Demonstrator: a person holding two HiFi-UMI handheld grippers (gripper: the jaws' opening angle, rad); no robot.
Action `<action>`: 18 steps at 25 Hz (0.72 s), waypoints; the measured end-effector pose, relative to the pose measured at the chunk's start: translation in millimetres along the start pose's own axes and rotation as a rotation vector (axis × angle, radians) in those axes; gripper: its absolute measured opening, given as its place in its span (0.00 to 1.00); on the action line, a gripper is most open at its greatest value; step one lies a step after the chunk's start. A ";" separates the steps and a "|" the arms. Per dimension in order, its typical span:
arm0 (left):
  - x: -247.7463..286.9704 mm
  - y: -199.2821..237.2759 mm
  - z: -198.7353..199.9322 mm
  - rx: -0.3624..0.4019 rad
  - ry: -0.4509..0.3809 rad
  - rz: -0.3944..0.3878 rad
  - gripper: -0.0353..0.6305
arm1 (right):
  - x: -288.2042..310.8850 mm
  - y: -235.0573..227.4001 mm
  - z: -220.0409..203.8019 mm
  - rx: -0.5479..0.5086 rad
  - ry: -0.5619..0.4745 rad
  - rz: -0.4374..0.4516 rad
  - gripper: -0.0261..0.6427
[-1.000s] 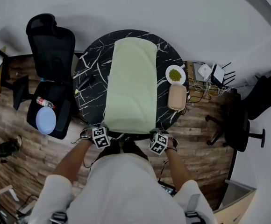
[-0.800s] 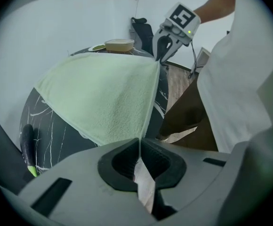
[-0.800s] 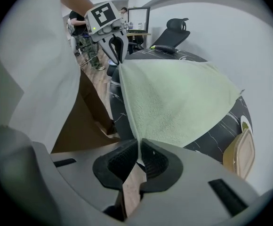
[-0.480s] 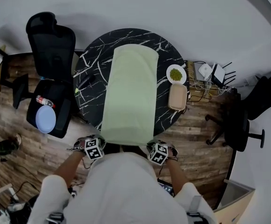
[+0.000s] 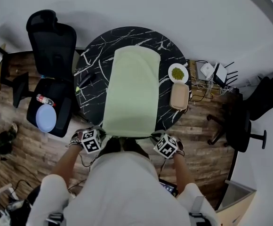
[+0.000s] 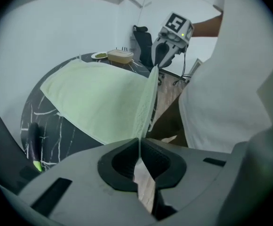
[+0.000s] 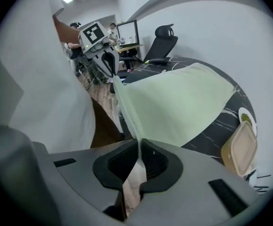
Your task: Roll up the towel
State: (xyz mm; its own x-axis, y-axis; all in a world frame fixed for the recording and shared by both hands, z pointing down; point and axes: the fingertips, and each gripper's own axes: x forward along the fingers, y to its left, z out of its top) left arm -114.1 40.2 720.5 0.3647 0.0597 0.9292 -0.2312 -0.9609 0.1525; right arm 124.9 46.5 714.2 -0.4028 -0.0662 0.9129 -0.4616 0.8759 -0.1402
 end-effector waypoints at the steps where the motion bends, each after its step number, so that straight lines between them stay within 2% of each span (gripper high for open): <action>1: -2.3 10.9 6.3 0.000 -0.012 0.017 0.07 | -1.3 -11.6 4.9 0.002 -0.006 -0.019 0.07; 5: 0.9 55.6 25.5 0.001 -0.015 0.081 0.07 | 5.3 -52.1 18.5 -0.013 0.009 -0.082 0.07; 11: 25.1 97.7 34.3 -0.001 0.047 0.147 0.08 | 29.8 -90.0 22.1 0.012 0.057 -0.145 0.08; 13: 27.0 109.6 39.7 -0.021 0.028 0.195 0.08 | 32.4 -102.7 22.0 0.050 0.049 -0.198 0.14; 14: 26.5 114.4 42.5 -0.037 0.012 0.216 0.17 | 32.2 -107.6 21.3 0.068 0.046 -0.226 0.23; 15: 25.3 117.9 45.1 -0.053 -0.005 0.235 0.33 | 30.9 -112.3 19.8 0.082 0.042 -0.260 0.27; 16: 23.5 120.4 47.2 -0.067 -0.021 0.253 0.38 | 28.4 -116.8 18.2 0.090 0.035 -0.300 0.28; 18: 20.1 121.7 48.8 -0.081 -0.045 0.280 0.38 | 21.8 -120.6 17.4 0.081 0.009 -0.363 0.28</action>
State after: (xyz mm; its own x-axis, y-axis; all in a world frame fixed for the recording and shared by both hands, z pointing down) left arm -90.8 -88.8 741.3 0.3159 -0.2188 0.9232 -0.3995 -0.9133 -0.0797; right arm 158.0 -68.9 744.3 -0.1945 -0.3605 0.9122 -0.6345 0.7555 0.1633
